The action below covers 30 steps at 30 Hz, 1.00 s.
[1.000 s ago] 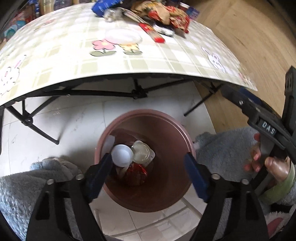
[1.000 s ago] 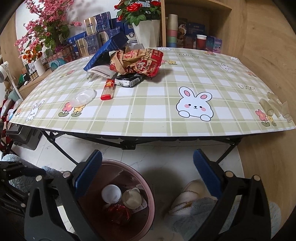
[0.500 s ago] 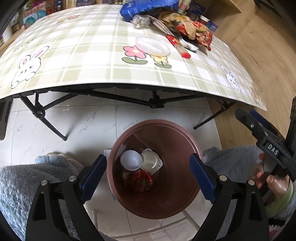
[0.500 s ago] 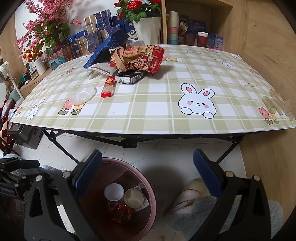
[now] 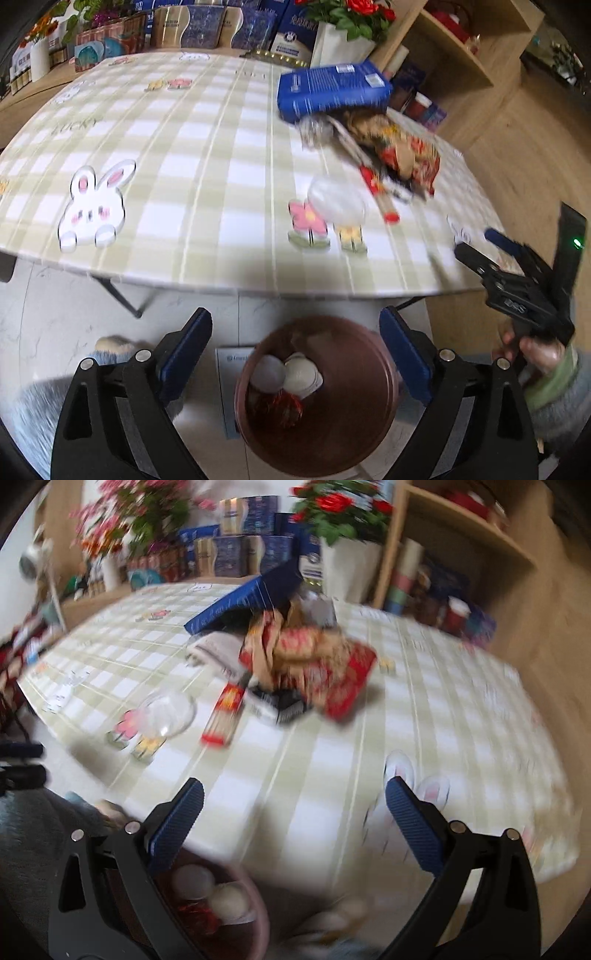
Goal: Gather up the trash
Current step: 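Grasp the clear plastic lid with the left gripper while the right grasps the brown paper bag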
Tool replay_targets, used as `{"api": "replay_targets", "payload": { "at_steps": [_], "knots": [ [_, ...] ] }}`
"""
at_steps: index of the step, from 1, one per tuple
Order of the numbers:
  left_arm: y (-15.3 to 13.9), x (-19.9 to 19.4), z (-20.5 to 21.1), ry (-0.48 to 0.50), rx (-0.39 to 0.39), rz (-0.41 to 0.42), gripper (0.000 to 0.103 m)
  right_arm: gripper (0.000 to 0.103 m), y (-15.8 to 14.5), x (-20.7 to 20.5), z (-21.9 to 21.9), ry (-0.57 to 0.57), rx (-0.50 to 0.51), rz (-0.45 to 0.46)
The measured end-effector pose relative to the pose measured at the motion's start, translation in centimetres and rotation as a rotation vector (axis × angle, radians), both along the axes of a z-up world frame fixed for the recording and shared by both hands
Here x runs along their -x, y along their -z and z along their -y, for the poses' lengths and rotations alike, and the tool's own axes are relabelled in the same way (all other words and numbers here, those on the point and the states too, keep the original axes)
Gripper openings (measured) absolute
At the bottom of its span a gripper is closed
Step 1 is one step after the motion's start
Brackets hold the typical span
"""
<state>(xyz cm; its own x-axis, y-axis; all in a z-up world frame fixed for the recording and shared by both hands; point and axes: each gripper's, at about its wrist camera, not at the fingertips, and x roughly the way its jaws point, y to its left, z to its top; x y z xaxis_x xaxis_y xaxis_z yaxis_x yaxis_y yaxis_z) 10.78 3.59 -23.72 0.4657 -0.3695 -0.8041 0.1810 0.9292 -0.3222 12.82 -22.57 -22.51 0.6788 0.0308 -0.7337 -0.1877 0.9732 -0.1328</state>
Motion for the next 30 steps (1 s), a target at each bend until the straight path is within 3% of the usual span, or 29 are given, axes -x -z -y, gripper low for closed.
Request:
{"api": "replay_targets", "payload": {
  "at_steps": [6,11,16,22,26,30],
  "knots": [
    [-1.8,-2.3,-0.1,-0.001,-0.036,0.094,0.09,0.097,-1.1,-6.8,-1.9,-0.163,0.085,0.0],
    [-1.7,-3.9,0.2,0.003,-0.048,0.094,0.09,0.097,-0.8,-10.5,-3.3,-0.275,0.19,0.012],
    [-1.3,-4.9,0.9,0.019,-0.054,0.096,0.09,0.097,0.3,-13.8,-3.6,-0.312,0.179,-0.078],
    [-0.5,-5.1,1.8,0.044,-0.054,0.087,0.09,0.092,1.9,-15.1,-3.7,-0.332,0.208,-0.144],
    [-0.5,-5.2,2.5,0.067,-0.066,0.095,0.09,0.082,1.0,-14.4,-3.1,-0.351,0.206,-0.121],
    [-0.6,-5.3,2.8,0.09,-0.076,0.102,0.09,0.081,-1.6,-12.7,-1.5,-0.36,0.176,-0.058]
  ]
}}
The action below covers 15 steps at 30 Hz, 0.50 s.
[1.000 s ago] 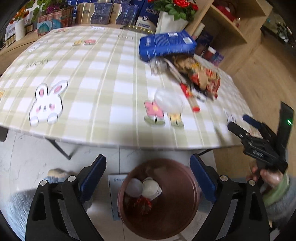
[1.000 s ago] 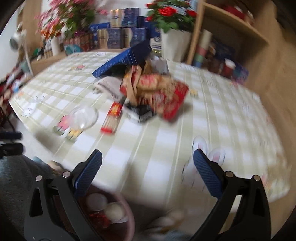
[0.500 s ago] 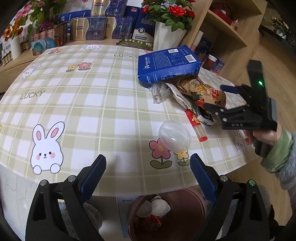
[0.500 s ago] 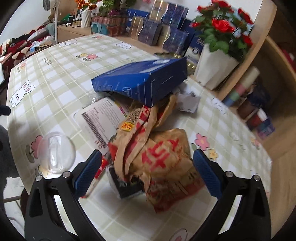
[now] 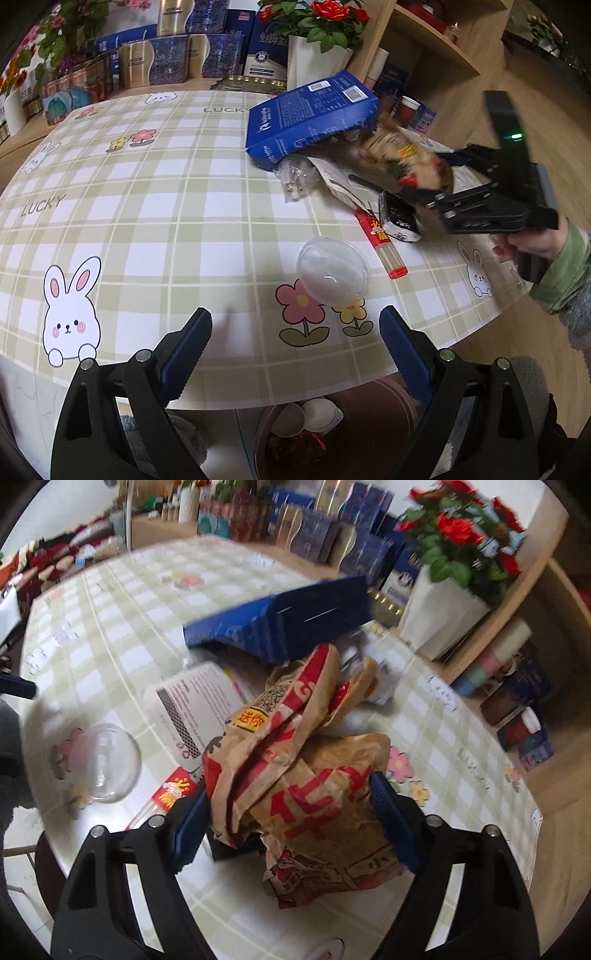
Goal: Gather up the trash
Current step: 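Grasp the clear plastic lid with the left gripper while the right grasps the brown paper bag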
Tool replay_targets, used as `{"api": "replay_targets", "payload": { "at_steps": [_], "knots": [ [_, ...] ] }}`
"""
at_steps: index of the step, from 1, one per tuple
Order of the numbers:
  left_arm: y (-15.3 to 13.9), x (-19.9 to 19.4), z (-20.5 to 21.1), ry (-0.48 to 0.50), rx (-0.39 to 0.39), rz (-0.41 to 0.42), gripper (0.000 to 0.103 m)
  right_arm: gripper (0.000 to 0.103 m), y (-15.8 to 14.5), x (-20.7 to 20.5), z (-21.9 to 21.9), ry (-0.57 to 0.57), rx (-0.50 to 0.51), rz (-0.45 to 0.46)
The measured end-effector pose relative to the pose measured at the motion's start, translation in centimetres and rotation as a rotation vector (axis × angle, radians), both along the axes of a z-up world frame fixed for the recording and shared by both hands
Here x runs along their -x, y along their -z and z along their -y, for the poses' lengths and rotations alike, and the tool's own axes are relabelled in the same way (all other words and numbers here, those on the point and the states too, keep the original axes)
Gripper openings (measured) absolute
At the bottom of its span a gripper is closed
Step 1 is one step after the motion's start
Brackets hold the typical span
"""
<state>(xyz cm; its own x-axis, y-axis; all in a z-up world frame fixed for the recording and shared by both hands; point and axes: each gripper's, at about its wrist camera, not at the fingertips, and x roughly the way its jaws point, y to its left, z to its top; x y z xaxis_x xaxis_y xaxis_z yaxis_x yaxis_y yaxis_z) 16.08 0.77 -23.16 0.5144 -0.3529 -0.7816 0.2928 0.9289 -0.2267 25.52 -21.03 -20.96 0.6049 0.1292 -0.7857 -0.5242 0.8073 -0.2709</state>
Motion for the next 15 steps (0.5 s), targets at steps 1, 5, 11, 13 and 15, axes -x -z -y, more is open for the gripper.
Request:
{"api": "replay_targets", "payload": {
  "at_steps": [1,5,11,13,15],
  "knots": [
    [-0.1,-0.1,0.1,0.007,-0.007,0.002,0.09,0.081,-0.6,0.4,0.5,0.011,-0.013,0.015],
    [-0.1,-0.6,0.6,0.018,-0.017,-0.001,0.09,0.081,-2.7,2.3,3.0,0.079,-0.13,0.049],
    [0.6,-1.8,3.0,0.08,-0.083,0.0,0.09,0.081,-2.8,5.4,4.5,0.188,-0.263,0.088],
    [1.0,-2.3,3.8,0.095,-0.103,-0.004,0.09,0.081,-2.4,6.3,4.9,0.233,-0.298,0.103],
    [1.6,-2.9,4.6,0.109,-0.139,-0.004,0.09,0.081,-1.9,7.2,5.4,0.279,-0.333,0.117]
  ]
}}
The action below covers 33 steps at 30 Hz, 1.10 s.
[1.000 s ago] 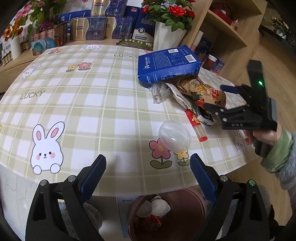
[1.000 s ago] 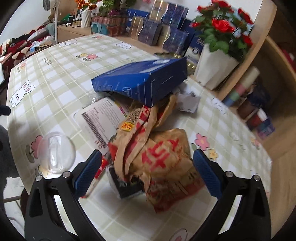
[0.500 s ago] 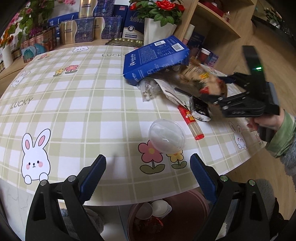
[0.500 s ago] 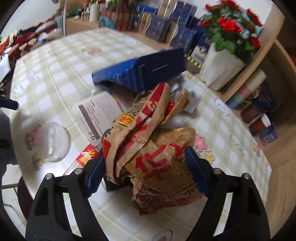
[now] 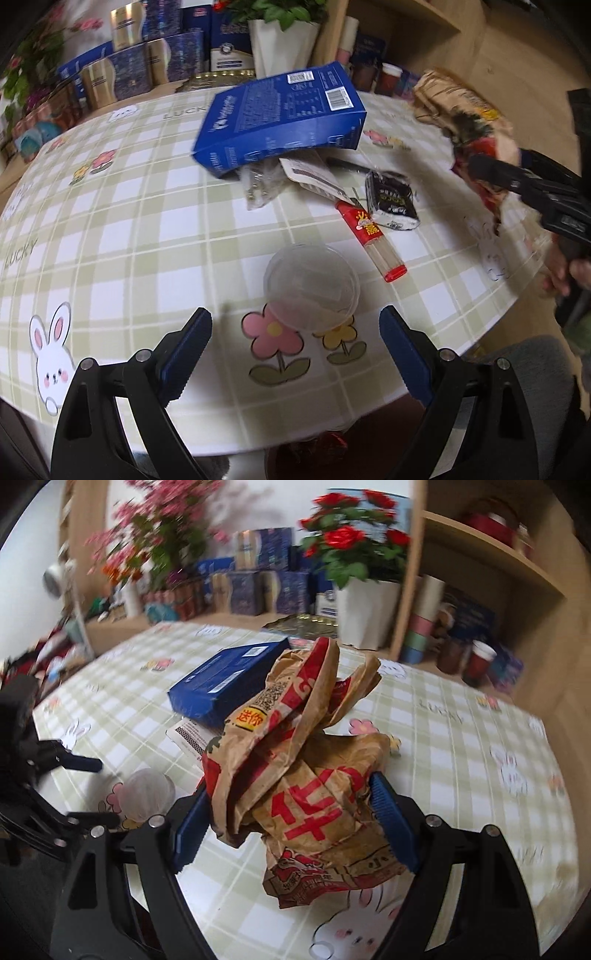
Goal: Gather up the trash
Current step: 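Grasp the clear plastic lid with the left gripper while the right grasps the brown paper bag, then drop the paper bag into the bin with the right gripper while the left carries the clear lid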
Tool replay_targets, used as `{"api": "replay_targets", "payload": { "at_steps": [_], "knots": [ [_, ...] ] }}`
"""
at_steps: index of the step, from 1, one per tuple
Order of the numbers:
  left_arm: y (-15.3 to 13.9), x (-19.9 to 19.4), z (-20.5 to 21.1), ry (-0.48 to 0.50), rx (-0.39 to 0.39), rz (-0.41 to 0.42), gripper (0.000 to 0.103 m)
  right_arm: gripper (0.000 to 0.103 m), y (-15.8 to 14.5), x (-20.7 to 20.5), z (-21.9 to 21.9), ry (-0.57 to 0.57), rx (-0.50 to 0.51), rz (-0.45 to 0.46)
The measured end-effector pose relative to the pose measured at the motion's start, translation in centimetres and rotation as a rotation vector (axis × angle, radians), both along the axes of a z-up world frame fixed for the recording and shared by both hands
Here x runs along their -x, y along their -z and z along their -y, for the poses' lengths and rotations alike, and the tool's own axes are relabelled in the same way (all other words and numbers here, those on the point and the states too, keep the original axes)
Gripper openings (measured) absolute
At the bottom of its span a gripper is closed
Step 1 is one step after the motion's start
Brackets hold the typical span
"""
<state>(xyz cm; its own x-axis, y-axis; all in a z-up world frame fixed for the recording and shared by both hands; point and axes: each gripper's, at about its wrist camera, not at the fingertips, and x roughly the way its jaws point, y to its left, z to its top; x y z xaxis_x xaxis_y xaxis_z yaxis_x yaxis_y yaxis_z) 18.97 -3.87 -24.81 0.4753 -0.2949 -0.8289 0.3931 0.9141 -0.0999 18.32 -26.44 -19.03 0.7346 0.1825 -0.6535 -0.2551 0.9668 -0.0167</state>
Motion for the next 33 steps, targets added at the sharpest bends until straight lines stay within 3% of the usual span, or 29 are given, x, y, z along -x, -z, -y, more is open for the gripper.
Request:
{"api": "replay_targets", "payload": {
  "at_steps": [8,13,17,24,33],
  "knots": [
    [2.1,-1.7,2.2,0.023,-0.124,0.02,0.09,0.081,1.8,2.6,1.6,0.096,-0.069,-0.029],
    [2.1,-2.4,2.9,0.015,-0.121,0.032,0.088,0.081,1.9,3.7,1.9,0.103,-0.082,-0.022],
    [1.7,-2.3,3.5,0.047,-0.107,0.03,0.064,0.081,1.7,4.1,1.8,0.101,-0.09,-0.018],
    [1.3,-0.8,3.7,0.07,-0.097,0.008,0.064,0.081,1.9,5.0,1.5,0.094,-0.092,-0.026],
    [-1.2,2.2,3.1,0.065,-0.069,0.05,0.064,0.081,1.4,6.9,0.7,0.068,-0.09,-0.035]
  ]
}}
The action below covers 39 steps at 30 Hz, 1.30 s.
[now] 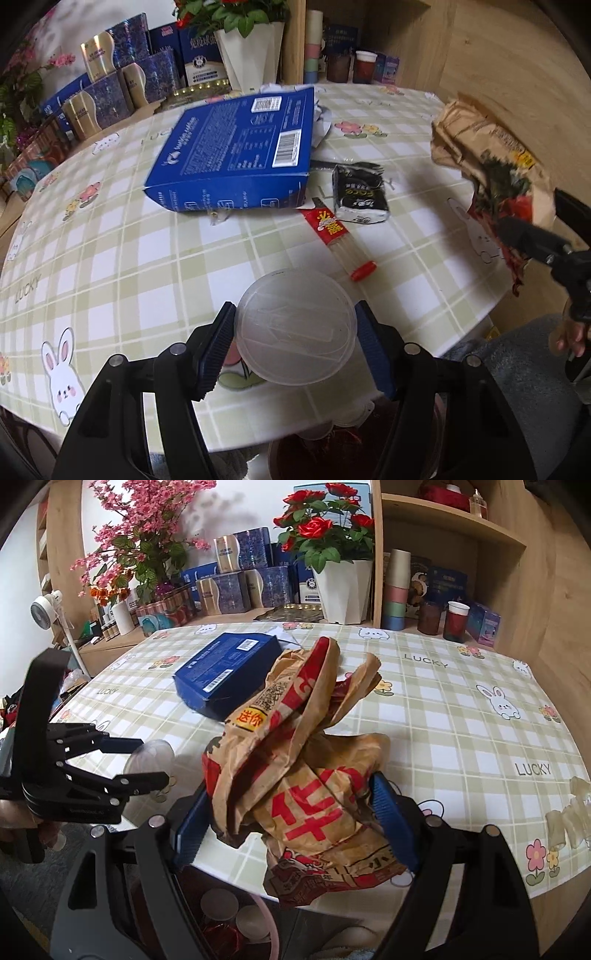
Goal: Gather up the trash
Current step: 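Drop the paper bag into the bin with the right gripper while the left carries the clear lid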
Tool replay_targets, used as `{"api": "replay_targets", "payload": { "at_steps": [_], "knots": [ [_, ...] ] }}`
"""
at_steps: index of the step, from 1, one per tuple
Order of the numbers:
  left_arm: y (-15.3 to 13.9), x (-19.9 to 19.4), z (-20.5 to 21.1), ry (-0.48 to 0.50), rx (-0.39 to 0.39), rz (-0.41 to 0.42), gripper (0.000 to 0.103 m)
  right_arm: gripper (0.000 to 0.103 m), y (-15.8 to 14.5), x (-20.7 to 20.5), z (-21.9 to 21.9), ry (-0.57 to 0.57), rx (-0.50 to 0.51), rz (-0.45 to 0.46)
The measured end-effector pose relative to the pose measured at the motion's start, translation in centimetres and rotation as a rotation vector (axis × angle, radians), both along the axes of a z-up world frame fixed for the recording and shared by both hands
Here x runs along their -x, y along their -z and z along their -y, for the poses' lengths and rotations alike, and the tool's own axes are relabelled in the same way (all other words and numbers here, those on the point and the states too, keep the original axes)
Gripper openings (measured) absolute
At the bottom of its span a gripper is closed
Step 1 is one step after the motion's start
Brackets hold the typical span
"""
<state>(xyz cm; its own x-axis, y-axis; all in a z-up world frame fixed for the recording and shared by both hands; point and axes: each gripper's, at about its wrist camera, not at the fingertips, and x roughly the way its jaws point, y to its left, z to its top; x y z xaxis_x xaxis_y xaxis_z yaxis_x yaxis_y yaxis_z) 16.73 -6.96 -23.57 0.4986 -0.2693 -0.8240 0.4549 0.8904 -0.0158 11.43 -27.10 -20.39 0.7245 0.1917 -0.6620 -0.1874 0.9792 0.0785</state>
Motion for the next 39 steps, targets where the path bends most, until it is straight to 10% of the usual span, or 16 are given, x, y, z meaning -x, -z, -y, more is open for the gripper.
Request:
{"api": "replay_targets", "payload": {
  "at_steps": [16,39],
  "knots": [
    [-4.6,8.6,-5.3,-0.078,0.116,0.053,0.064,0.081,-0.6,6.2,-2.9,-0.148,-0.04,-0.063],
    [-4.7,12.7,-9.3,-0.164,0.182,0.045,0.064,0.081,7.7,9.4,-11.0,-0.404,-0.023,-0.467]
  ]
}}
